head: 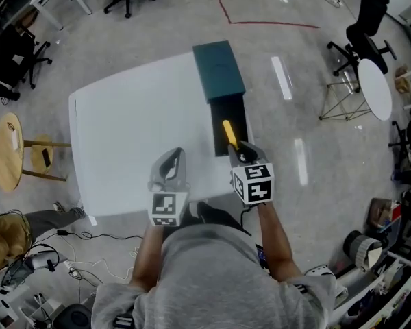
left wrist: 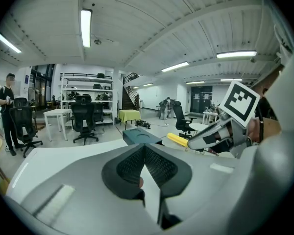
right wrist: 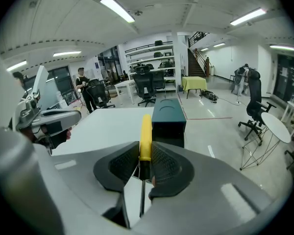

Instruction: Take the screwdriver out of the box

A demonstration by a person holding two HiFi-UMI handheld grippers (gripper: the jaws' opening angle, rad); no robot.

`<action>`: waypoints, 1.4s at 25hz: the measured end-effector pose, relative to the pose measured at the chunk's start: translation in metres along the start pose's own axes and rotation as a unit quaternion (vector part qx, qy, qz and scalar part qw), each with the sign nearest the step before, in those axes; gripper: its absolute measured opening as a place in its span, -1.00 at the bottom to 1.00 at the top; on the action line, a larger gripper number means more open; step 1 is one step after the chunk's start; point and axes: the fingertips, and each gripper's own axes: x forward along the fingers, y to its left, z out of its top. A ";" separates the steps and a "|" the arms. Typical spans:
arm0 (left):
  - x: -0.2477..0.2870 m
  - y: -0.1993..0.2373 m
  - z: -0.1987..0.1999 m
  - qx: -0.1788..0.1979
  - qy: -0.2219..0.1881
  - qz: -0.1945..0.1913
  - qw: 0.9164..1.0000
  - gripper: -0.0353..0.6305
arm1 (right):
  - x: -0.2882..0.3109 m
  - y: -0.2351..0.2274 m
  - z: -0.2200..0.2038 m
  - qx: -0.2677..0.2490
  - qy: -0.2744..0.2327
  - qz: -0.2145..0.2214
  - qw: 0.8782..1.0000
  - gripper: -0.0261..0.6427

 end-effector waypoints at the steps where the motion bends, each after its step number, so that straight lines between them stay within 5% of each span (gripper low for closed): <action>1: -0.003 0.002 0.001 0.000 -0.002 0.005 1.000 -0.86 | -0.001 0.004 0.002 -0.004 -0.002 0.004 1.000 -0.68; 35: -0.088 0.135 -0.007 -0.039 -0.021 0.150 0.988 -0.86 | 0.052 0.171 0.051 -0.107 -0.004 0.141 0.984 -0.69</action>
